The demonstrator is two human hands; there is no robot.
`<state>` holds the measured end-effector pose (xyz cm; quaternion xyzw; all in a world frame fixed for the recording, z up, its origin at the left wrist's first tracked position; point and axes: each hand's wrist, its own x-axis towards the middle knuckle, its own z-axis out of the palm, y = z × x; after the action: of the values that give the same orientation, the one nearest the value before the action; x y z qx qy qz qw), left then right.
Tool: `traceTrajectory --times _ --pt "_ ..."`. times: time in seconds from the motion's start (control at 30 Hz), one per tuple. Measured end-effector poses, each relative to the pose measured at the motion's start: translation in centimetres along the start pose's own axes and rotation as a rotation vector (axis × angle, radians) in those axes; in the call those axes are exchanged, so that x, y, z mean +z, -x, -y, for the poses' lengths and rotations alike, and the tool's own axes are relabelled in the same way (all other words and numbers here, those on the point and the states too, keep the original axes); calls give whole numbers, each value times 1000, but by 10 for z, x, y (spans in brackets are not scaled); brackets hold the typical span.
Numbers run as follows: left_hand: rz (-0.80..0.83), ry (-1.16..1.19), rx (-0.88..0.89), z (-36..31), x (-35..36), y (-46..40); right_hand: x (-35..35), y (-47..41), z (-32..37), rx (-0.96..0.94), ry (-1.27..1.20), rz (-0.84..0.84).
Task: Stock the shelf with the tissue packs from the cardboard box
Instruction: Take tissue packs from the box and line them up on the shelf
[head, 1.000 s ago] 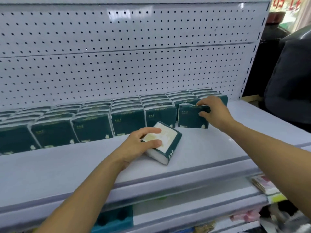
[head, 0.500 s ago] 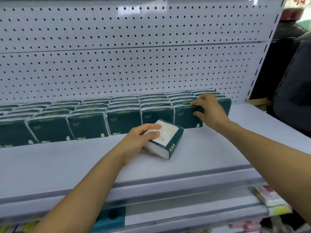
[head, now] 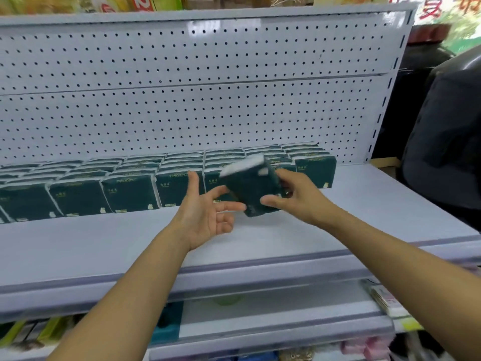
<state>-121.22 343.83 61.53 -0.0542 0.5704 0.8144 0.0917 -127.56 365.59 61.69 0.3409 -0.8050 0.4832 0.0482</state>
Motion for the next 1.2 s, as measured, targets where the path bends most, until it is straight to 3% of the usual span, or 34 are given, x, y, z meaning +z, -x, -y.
traceTrajectory --times 0.1,0.27,0.47,0.57,0.67,0.77,0.87,1.03,1.2 --pt "-60 -201 20 1 3 3 -7 10 2 196 -273 -26" --pt "-171 -400 125 10 19 4 -10 20 3 278 -379 -22" --pt "-44 -562 239 12 41 -2 -18 26 1 314 -570 -4" --pt "-81 -618 328 8 54 -9 -25 27 0 290 -410 -113" --pt "-68 -945 458 1 59 -19 -44 28 -2 183 -190 -296" --pt "57 -1145 485 3 69 -32 -59 33 -14 96 -28 -183" --pt "99 -1185 500 10 81 -46 -71 39 -42 210 9 -217" --pt "-372 -1585 849 10 70 -85 -104 35 -79 389 -34 -374" --pt "-300 -1962 736 10 53 -122 -115 5 -91 311 294 -336"
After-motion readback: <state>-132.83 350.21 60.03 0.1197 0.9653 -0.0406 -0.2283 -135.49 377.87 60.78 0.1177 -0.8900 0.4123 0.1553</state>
